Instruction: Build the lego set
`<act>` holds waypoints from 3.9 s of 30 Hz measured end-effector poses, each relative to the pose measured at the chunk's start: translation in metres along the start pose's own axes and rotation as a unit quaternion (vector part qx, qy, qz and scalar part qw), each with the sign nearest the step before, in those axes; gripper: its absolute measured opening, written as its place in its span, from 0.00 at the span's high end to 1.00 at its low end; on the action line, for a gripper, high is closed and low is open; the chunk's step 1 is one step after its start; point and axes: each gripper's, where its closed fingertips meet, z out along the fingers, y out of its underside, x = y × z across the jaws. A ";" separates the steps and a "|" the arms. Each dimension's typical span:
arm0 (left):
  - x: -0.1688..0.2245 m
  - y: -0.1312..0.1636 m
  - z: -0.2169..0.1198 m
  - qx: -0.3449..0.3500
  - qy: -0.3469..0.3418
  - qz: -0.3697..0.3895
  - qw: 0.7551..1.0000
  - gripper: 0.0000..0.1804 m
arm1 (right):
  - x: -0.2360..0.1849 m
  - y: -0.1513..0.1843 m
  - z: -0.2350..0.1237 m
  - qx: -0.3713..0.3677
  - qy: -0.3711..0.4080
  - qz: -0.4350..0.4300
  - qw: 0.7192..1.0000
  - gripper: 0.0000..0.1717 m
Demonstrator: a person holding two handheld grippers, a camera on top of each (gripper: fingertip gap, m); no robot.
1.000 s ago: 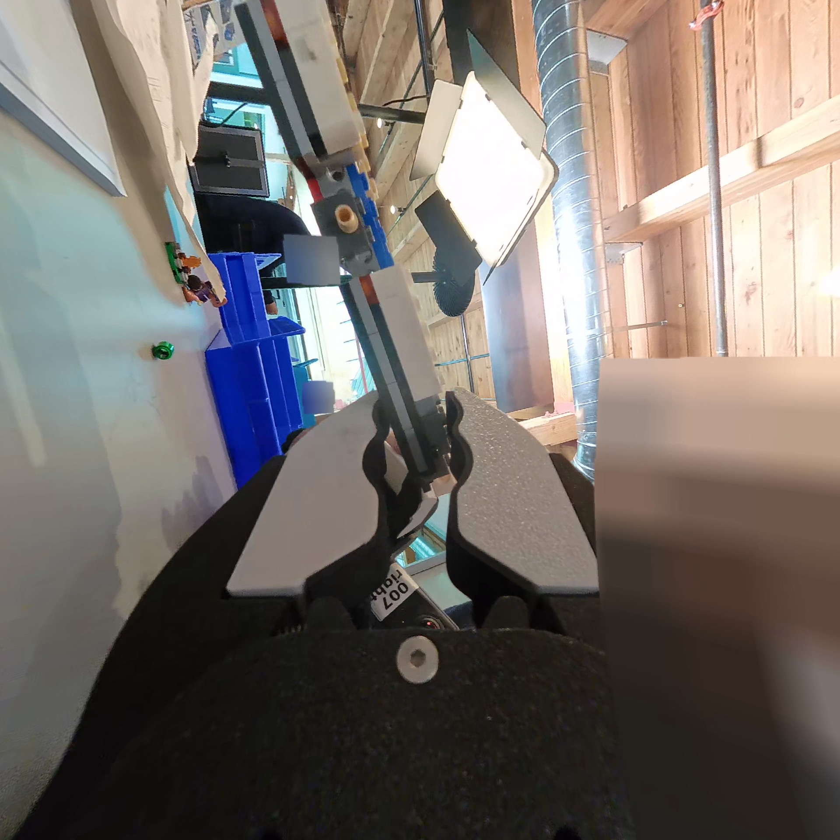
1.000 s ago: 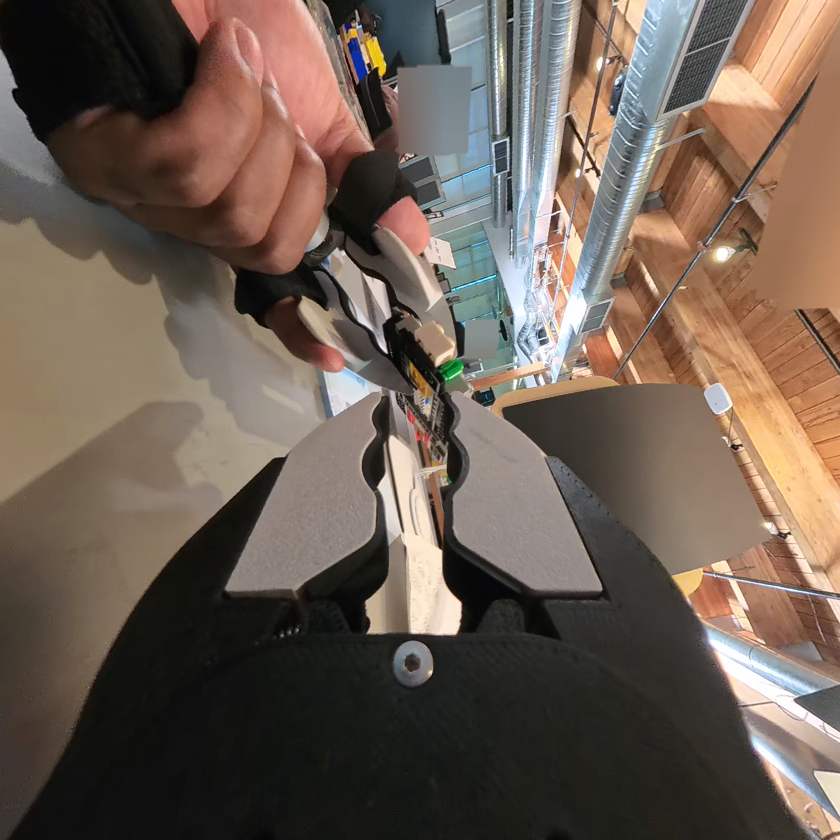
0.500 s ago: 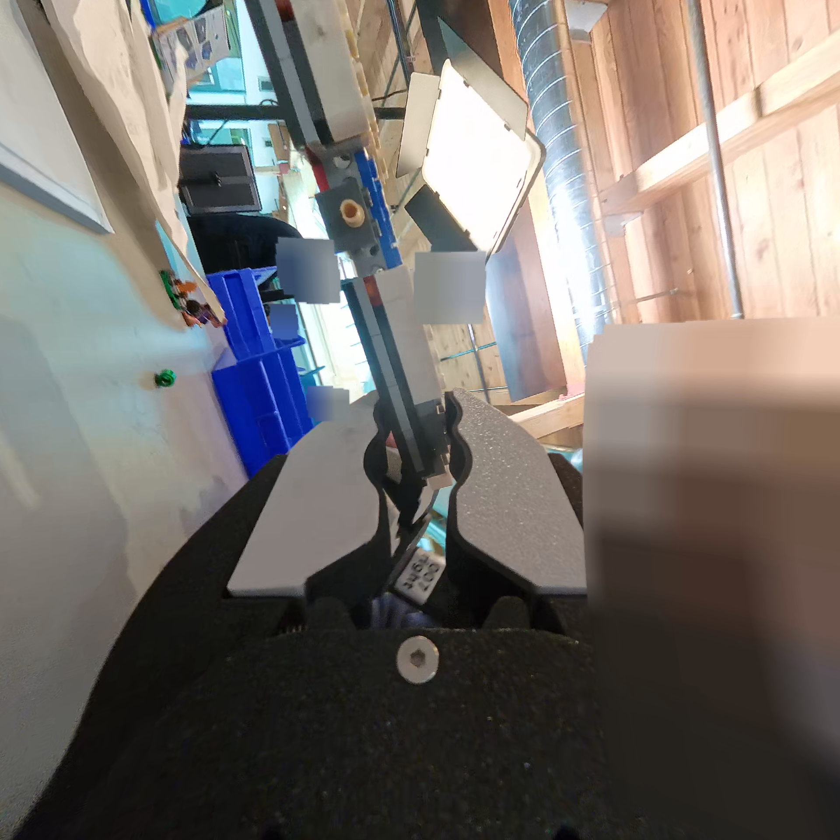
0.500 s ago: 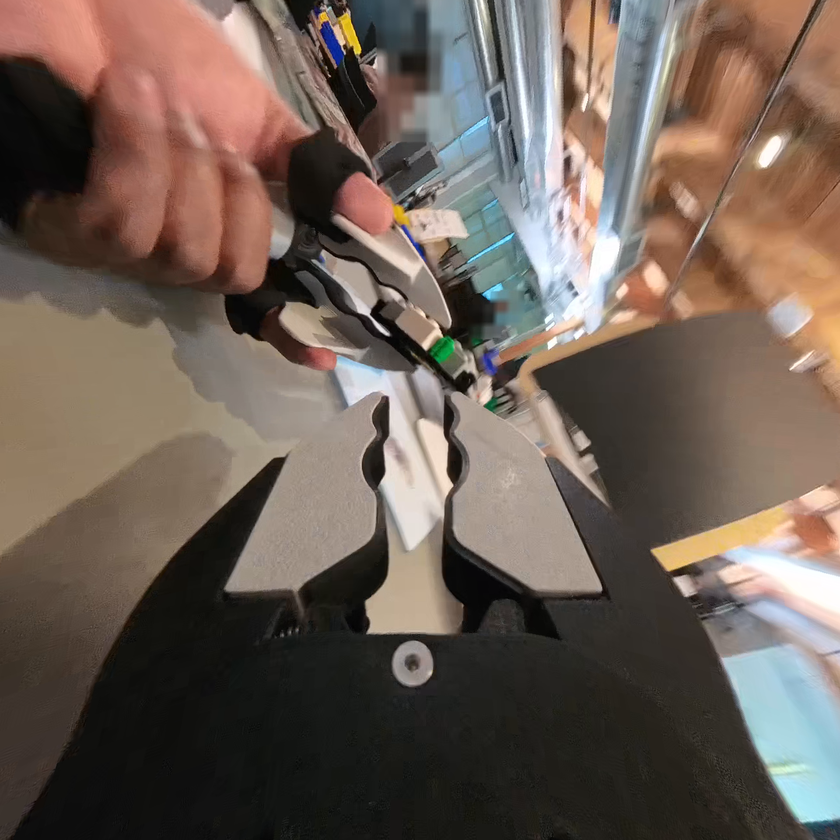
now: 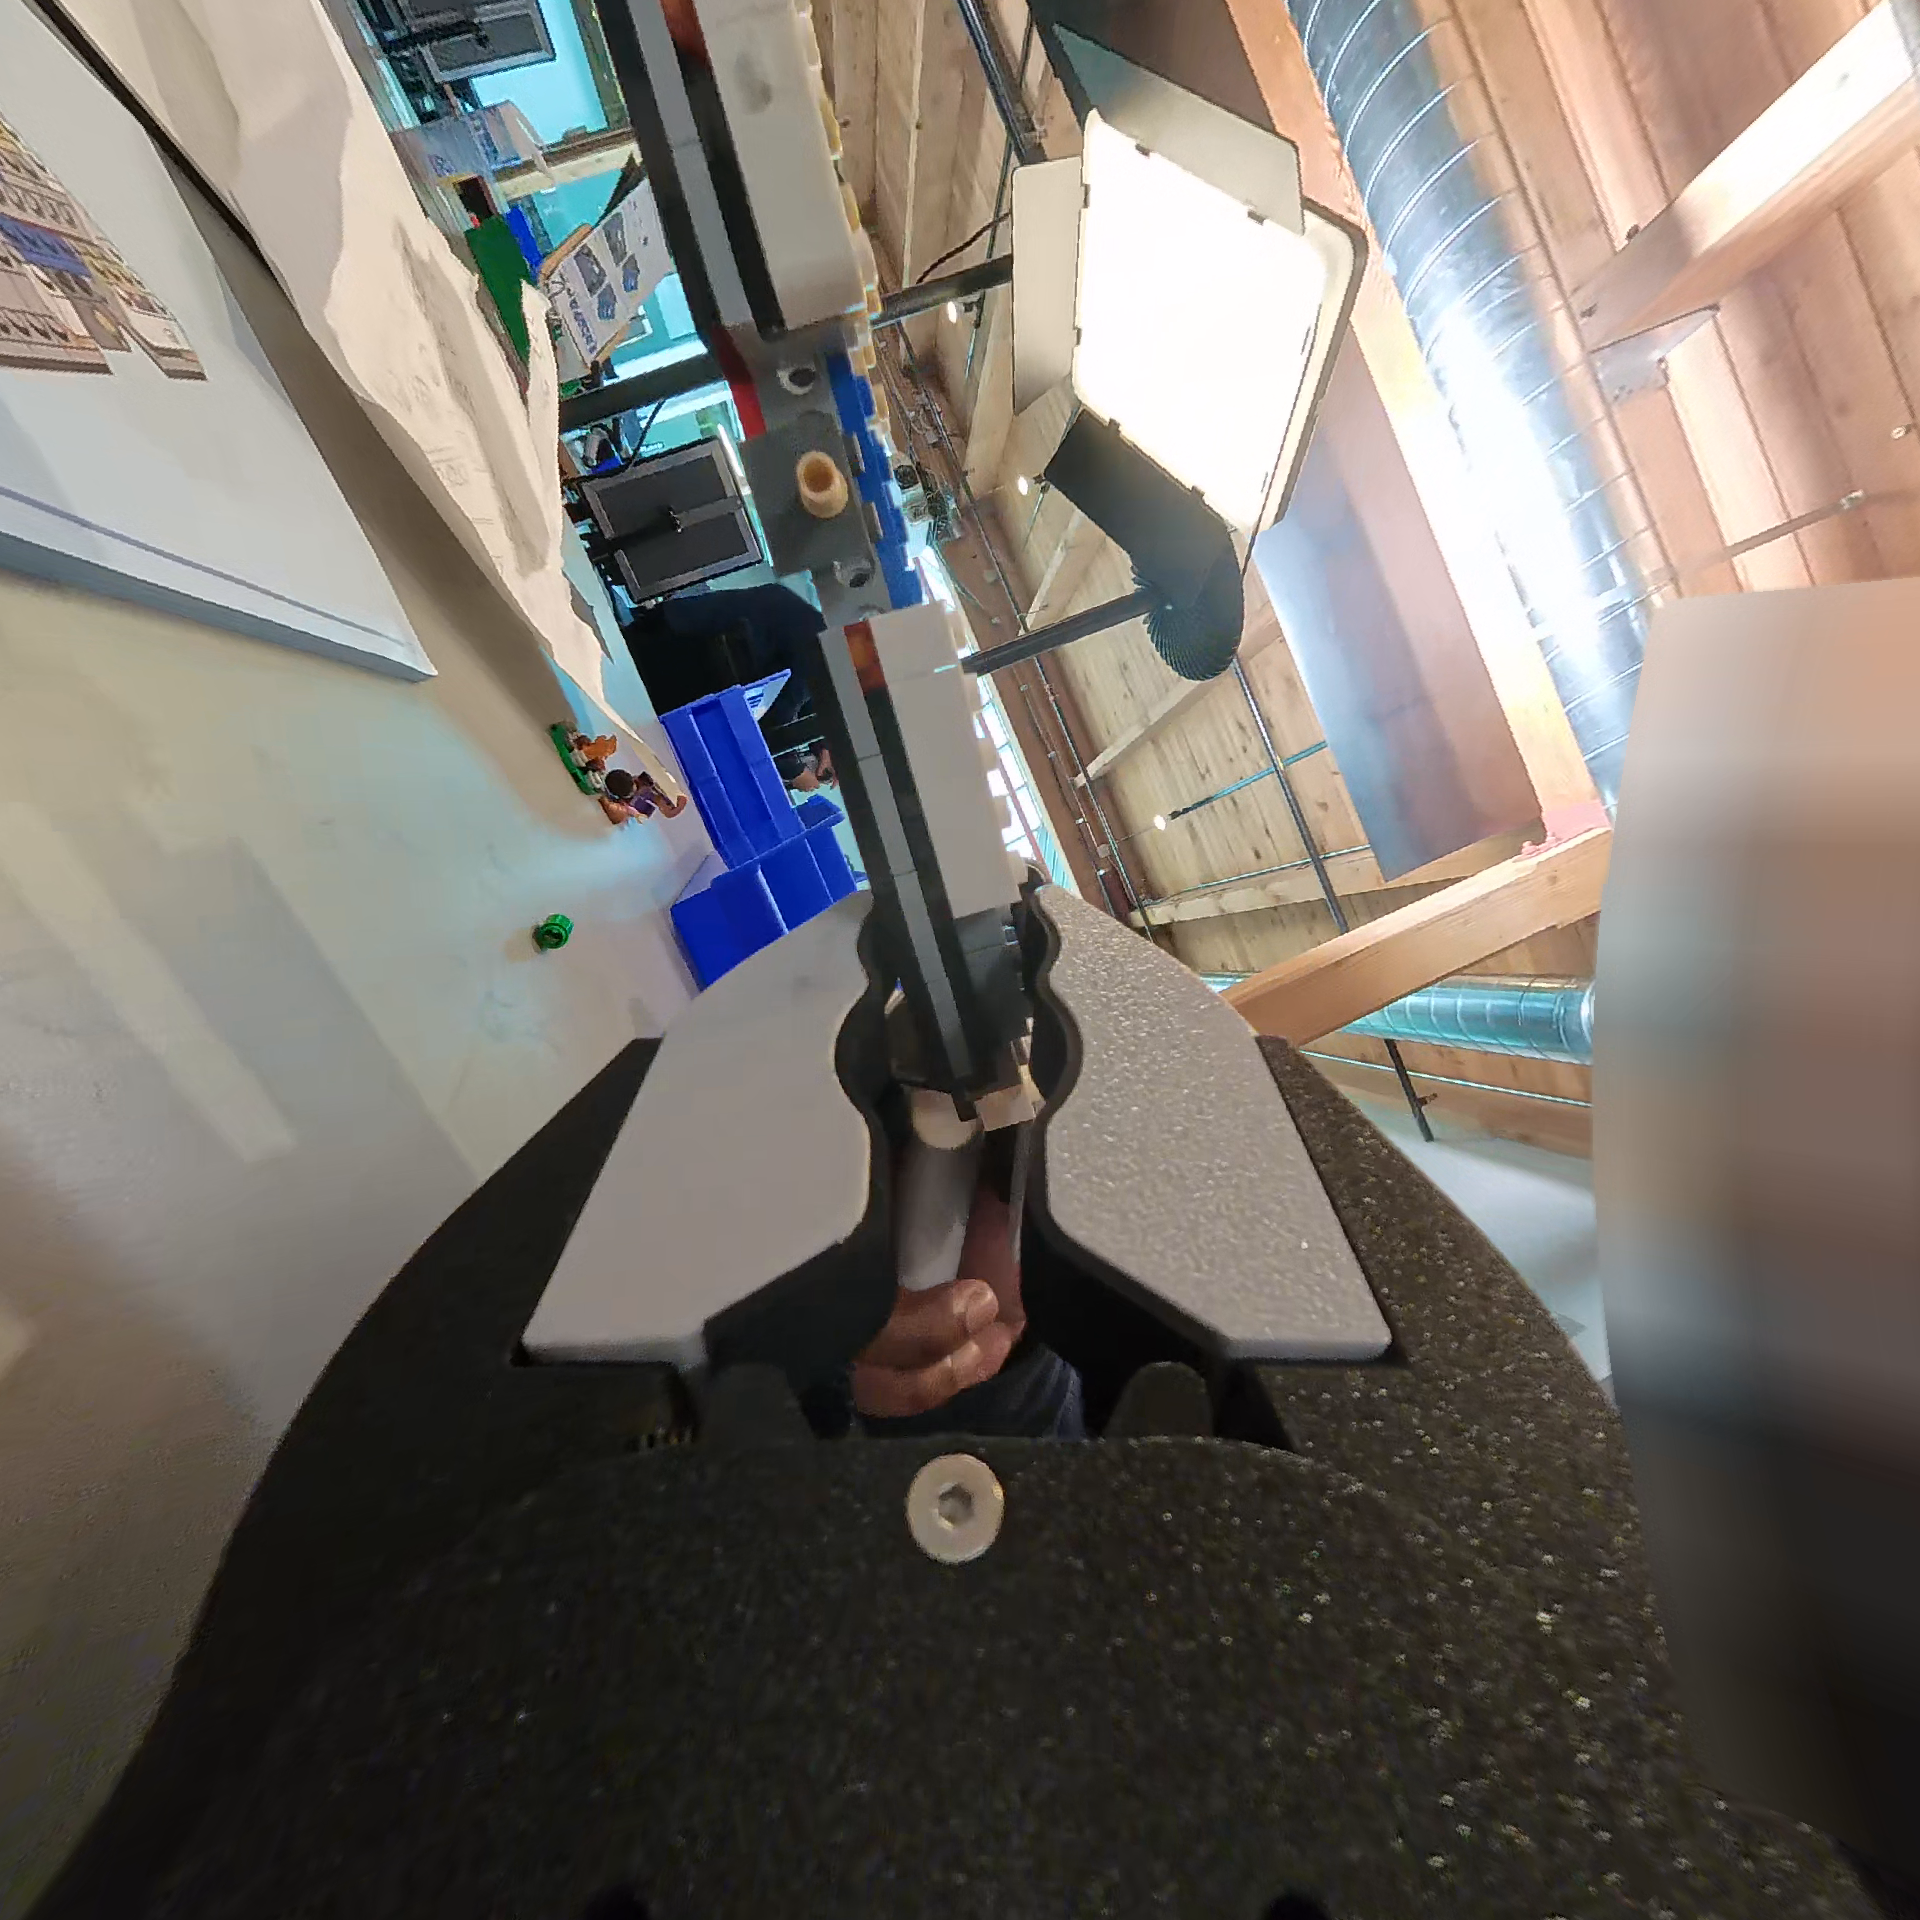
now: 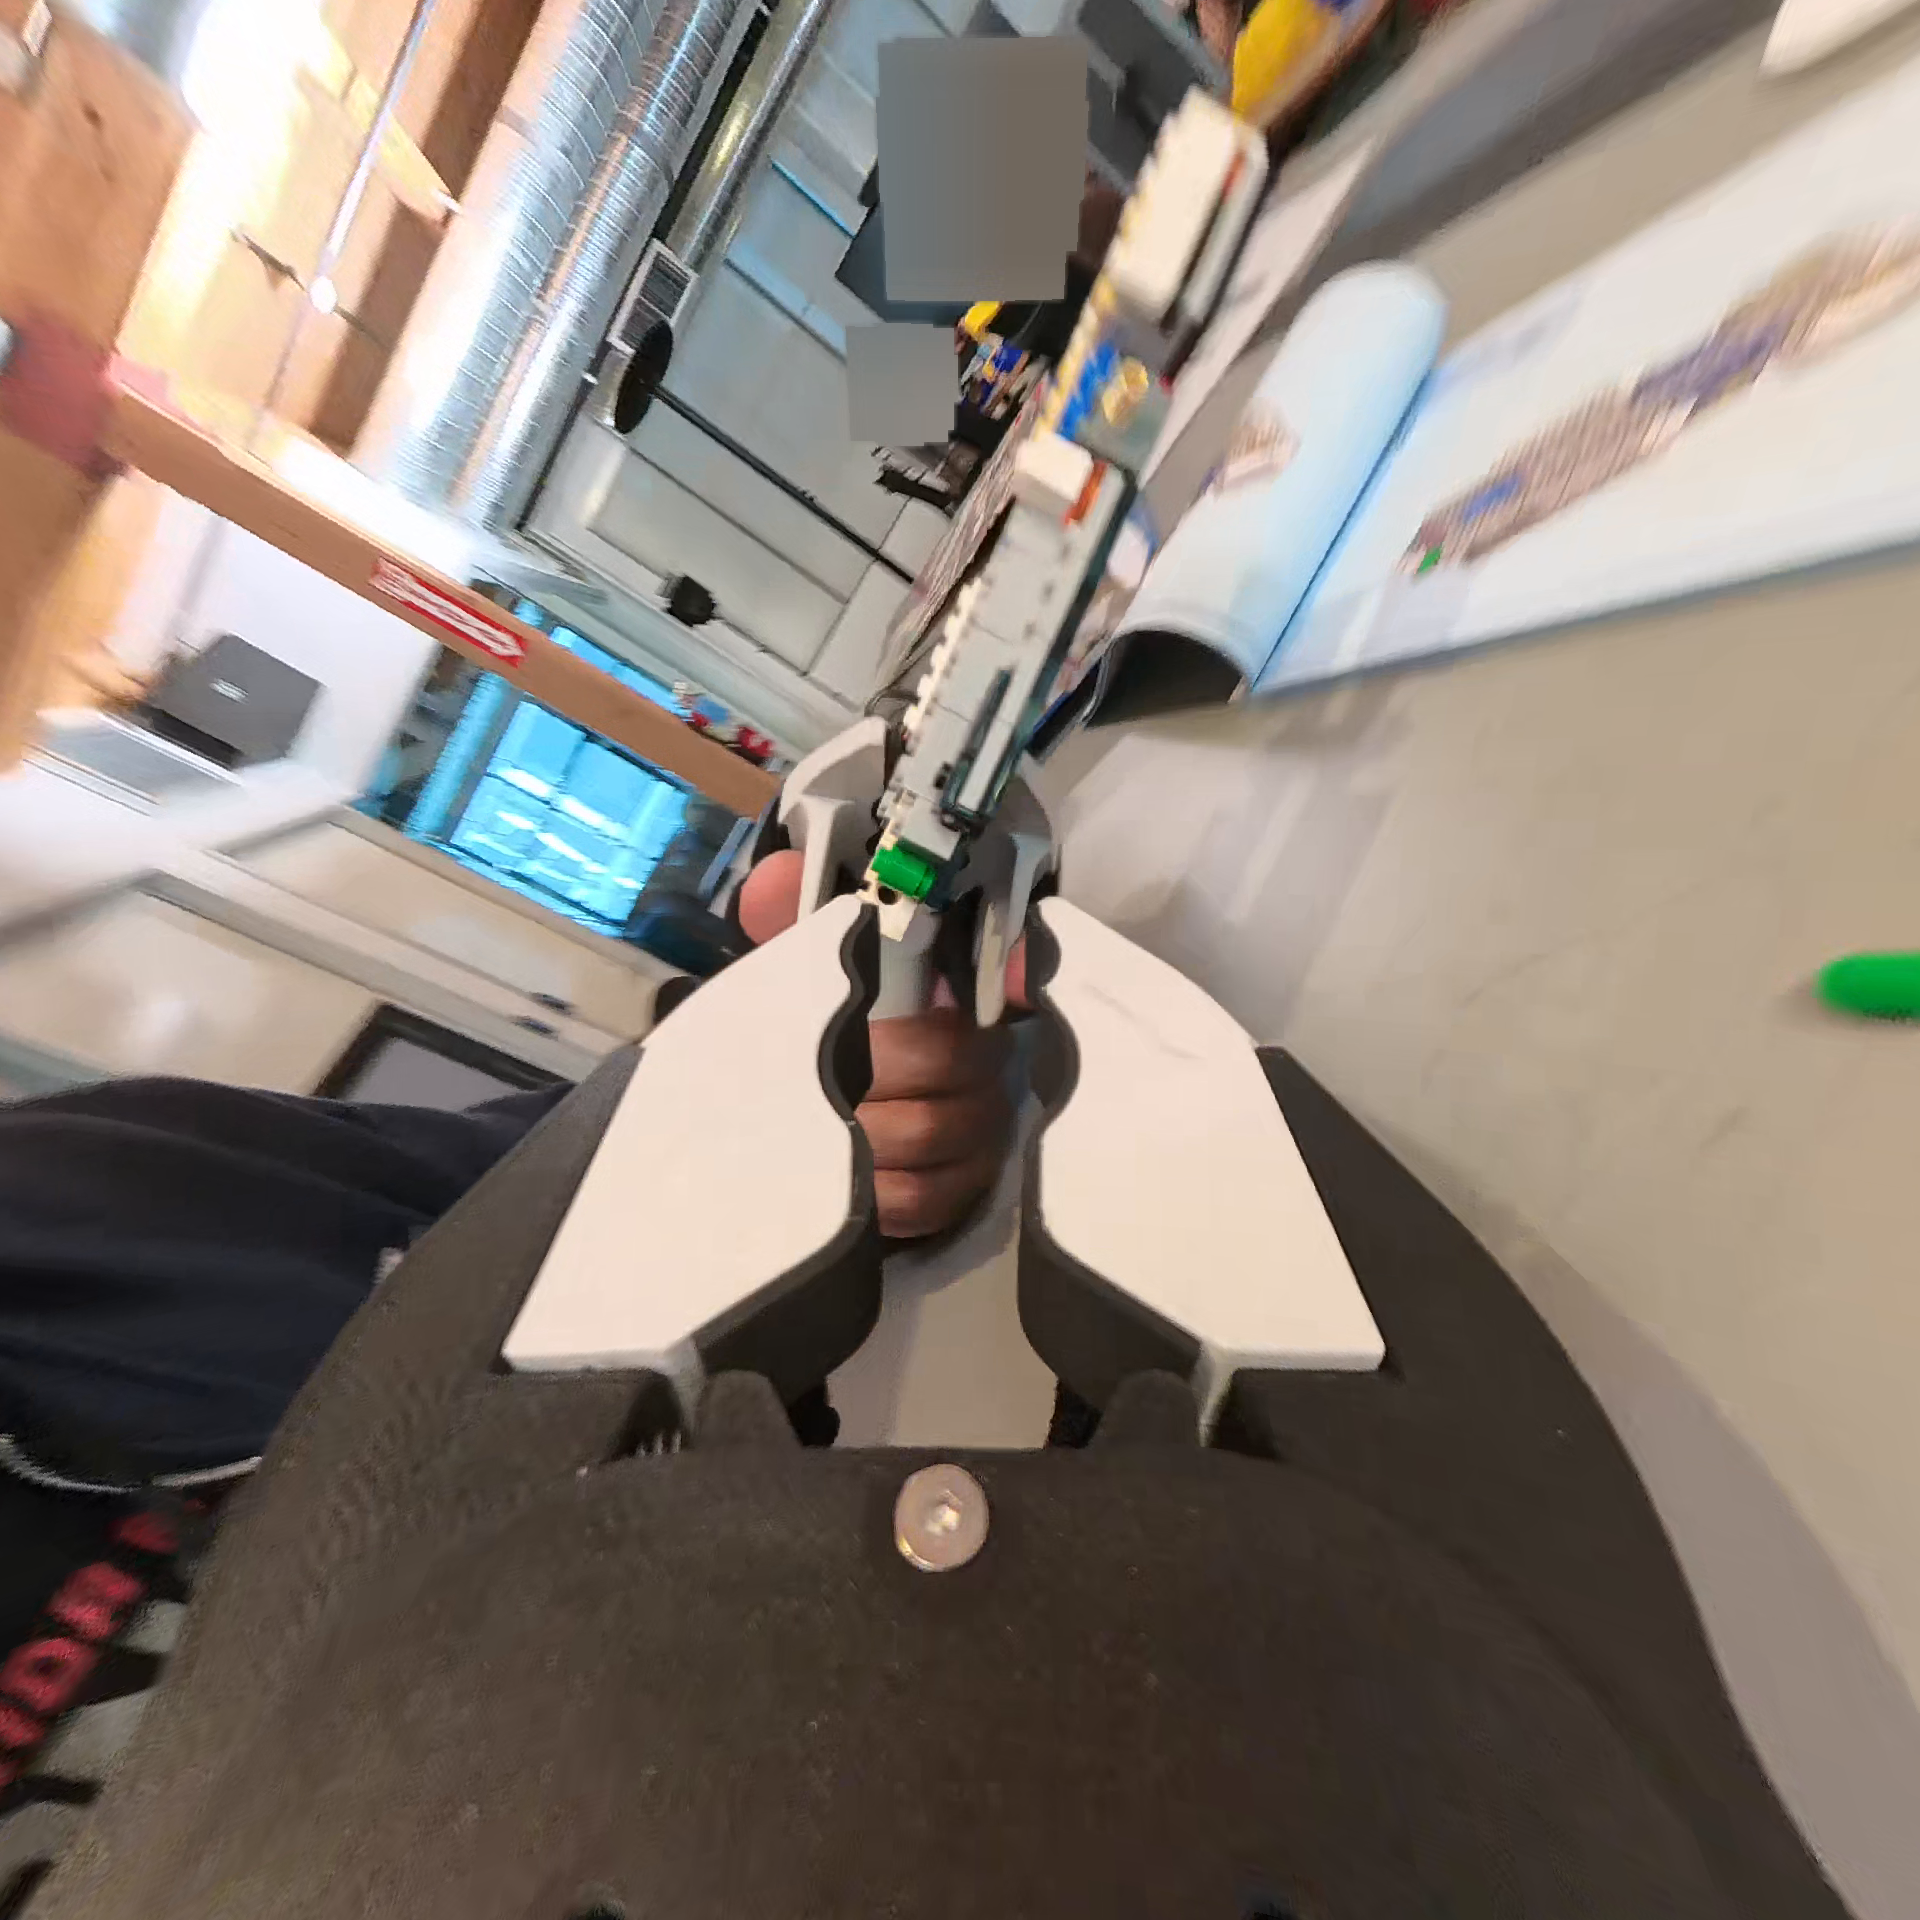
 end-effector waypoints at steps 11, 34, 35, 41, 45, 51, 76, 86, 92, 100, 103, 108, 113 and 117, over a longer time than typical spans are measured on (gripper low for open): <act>0.001 0.007 0.003 -0.017 -0.007 0.027 0.999 0.88 | -0.005 0.006 0.002 -0.001 -0.054 0.095 0.994 0.84; 0.015 0.014 0.007 -0.042 0.001 0.121 0.992 0.89 | -0.012 0.003 -0.001 0.007 -0.079 0.068 0.995 0.91; 0.015 0.014 0.007 -0.043 0.002 0.122 0.992 0.89 | -0.012 0.003 -0.001 0.006 -0.079 0.067 0.995 0.91; 0.015 0.014 0.008 -0.044 0.005 0.119 0.992 0.89 | -0.011 0.004 -0.001 0.004 -0.079 0.065 0.995 0.91; 0.015 0.014 0.008 -0.044 0.005 0.116 0.992 0.89 | -0.010 0.004 -0.001 0.003 -0.077 0.060 0.995 0.91; 0.014 0.014 0.008 -0.043 0.005 0.113 0.993 0.89 | -0.009 0.004 -0.001 0.002 -0.073 0.052 0.996 0.91; -0.007 -0.012 -0.004 0.017 -0.016 -0.008 1.000 0.89 | 0.012 -0.017 -0.017 -0.002 0.124 -0.382 0.916 0.74; -0.003 0.010 0.004 -0.035 -0.006 0.001 0.999 0.89 | 0.004 -0.005 -0.008 -0.027 0.053 -0.172 0.983 0.76; 0.001 0.021 0.009 -0.063 -0.001 0.024 0.998 0.89 | -0.005 -0.004 -0.007 -0.023 -0.022 -0.055 0.998 0.79; 0.005 0.028 0.012 -0.097 -0.005 0.063 0.993 0.88 | -0.005 -0.009 -0.012 -0.014 -0.056 -0.002 0.998 0.88; 0.006 0.032 0.012 -0.129 -0.013 0.092 0.987 0.87 | -0.008 -0.011 -0.014 -0.015 -0.067 -0.005 0.998 0.88; 0.007 0.035 0.011 -0.171 -0.022 0.120 0.978 0.87 | -0.012 -0.009 -0.016 -0.026 -0.089 -0.005 0.996 0.89; 0.008 0.036 0.011 -0.178 -0.006 0.078 0.981 0.86 | -0.013 -0.005 -0.016 -0.040 -0.096 -0.018 0.994 0.89; 0.002 0.040 0.010 -0.193 -0.016 0.067 0.979 0.86 | -0.010 -0.006 -0.015 -0.038 -0.083 -0.029 0.995 0.89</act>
